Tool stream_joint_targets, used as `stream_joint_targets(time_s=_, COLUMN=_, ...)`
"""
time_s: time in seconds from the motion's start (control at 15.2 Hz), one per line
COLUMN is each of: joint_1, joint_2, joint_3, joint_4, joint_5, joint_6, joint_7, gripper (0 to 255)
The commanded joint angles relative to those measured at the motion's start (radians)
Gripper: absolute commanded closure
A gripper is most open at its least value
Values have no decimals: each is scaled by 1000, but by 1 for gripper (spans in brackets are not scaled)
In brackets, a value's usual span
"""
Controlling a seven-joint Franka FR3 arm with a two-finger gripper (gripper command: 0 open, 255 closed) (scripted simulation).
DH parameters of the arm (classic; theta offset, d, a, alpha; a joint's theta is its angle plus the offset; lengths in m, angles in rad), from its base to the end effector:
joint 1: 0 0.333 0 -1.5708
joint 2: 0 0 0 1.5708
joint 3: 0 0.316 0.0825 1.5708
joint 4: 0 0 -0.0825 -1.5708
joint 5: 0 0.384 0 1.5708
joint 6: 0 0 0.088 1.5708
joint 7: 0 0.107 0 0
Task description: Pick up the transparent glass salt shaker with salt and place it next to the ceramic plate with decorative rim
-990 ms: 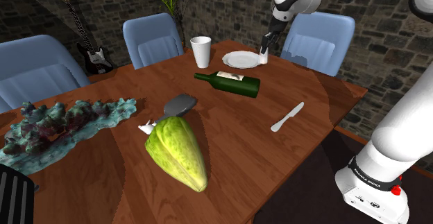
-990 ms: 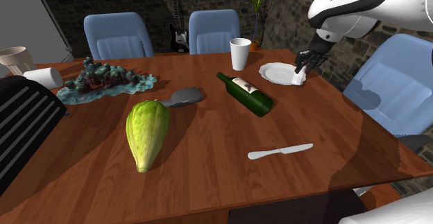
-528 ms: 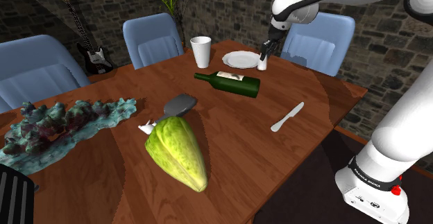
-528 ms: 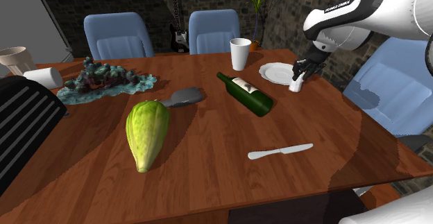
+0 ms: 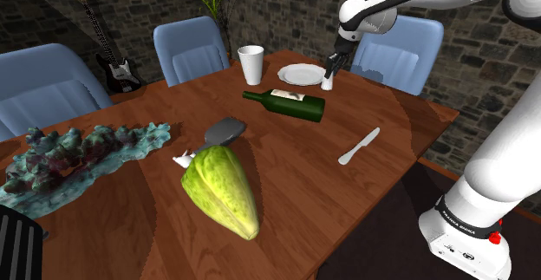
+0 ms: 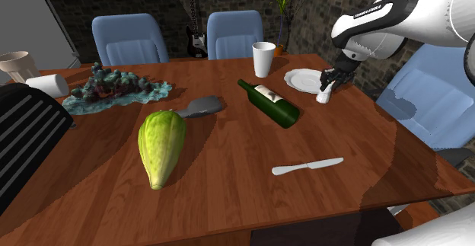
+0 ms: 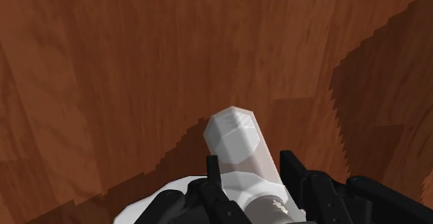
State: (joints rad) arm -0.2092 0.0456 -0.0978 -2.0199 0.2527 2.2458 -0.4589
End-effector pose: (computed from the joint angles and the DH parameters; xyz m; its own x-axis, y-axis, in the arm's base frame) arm 0.5553 -0.1680 0.4466 0.9704 -0.0034 0.2415 0.0267 -0.9923 -0.1213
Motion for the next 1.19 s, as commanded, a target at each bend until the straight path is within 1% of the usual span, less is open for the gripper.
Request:
stream_joint_targets(time_s=0.0, joint_1=0, joint_2=0, joint_3=0, joint_4=0, joint_5=0, joint_6=0, joint_7=0, gripper=255)
stream_joint_targets(time_s=0.07, joint_1=0, joint_2=0, joint_3=0, joint_4=0, joint_5=0, joint_6=0, joint_7=0, gripper=0)
stream_joint_targets(time_s=0.4, joint_1=0, joint_2=0, joint_3=0, joint_4=0, joint_5=0, joint_6=0, joint_7=0, gripper=0)
stream_joint_targets(time_s=0.66, joint_1=-10, joint_2=-62, joint_3=-10, joint_4=49, joint_5=-22, joint_6=-111, joint_7=14, gripper=0)
stream_joint_targets(time_s=1.12, joint_1=-10, joint_2=-62, joint_3=-10, joint_4=49, joint_5=-22, joint_6=-111, joint_7=14, gripper=0)
